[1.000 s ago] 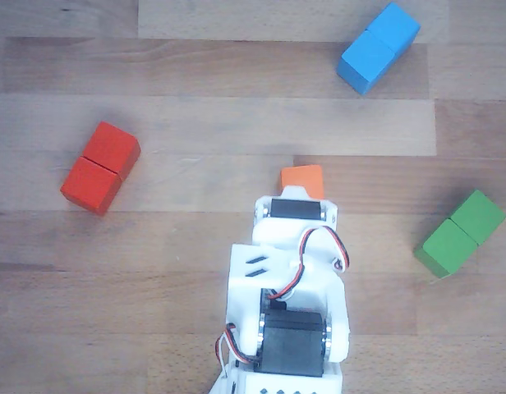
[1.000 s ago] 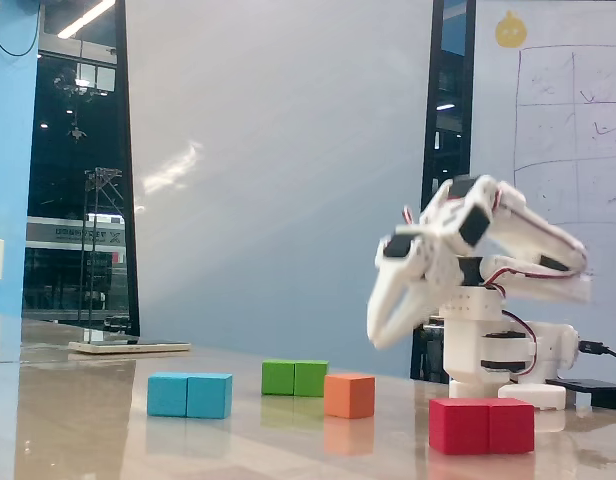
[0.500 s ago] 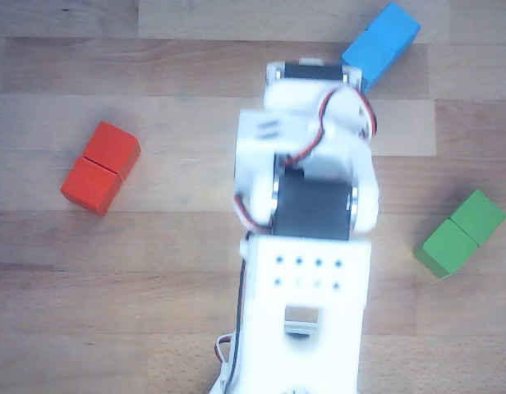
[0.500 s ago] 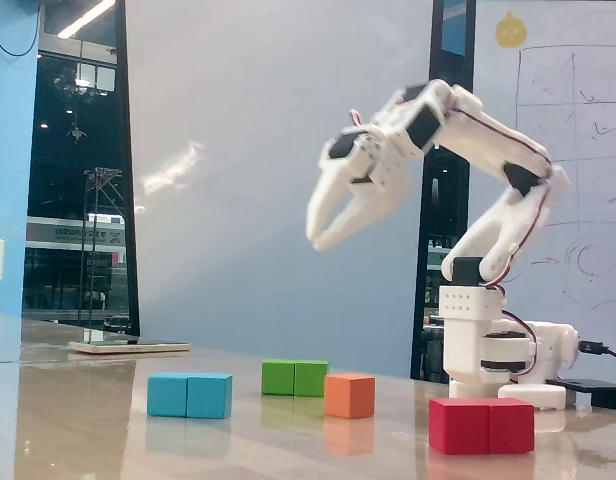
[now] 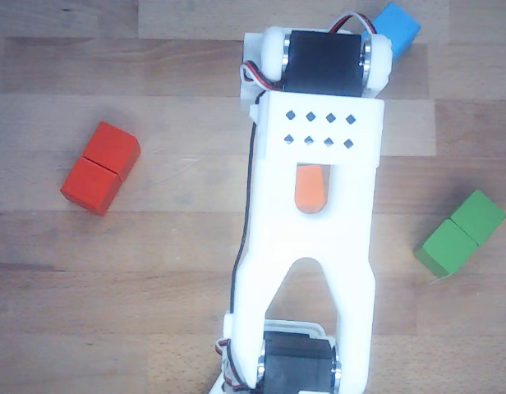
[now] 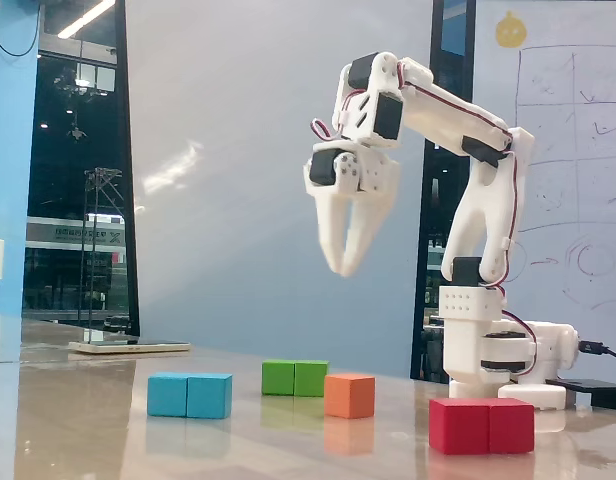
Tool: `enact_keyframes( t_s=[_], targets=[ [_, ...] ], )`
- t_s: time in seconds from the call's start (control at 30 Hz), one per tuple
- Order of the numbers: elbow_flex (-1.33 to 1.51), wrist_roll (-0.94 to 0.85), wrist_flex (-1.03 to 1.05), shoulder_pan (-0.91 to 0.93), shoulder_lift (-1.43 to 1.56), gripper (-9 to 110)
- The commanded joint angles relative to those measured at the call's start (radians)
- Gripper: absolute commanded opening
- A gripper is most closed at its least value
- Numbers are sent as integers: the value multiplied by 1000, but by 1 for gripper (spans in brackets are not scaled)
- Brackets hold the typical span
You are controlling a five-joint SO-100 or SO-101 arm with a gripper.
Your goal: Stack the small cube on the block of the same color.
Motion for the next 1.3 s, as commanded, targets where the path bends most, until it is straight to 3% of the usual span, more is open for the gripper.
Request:
enact_keyframes(
  t_s=[0.0,0.27,0.57,0.7,1.0,1.13,1.27],
  targets=[
    [-95,0,48,12,9,0],
    [-92,-5,37,20,-31,1],
    [-92,-2,29,336,-35,0],
    [-92,-2,29,258,-52,0],
    [-92,11,31,-189,-61,1],
    [-92,11,35,-135,-63,1],
    [-92,11,32,64,-63,1]
  ],
)
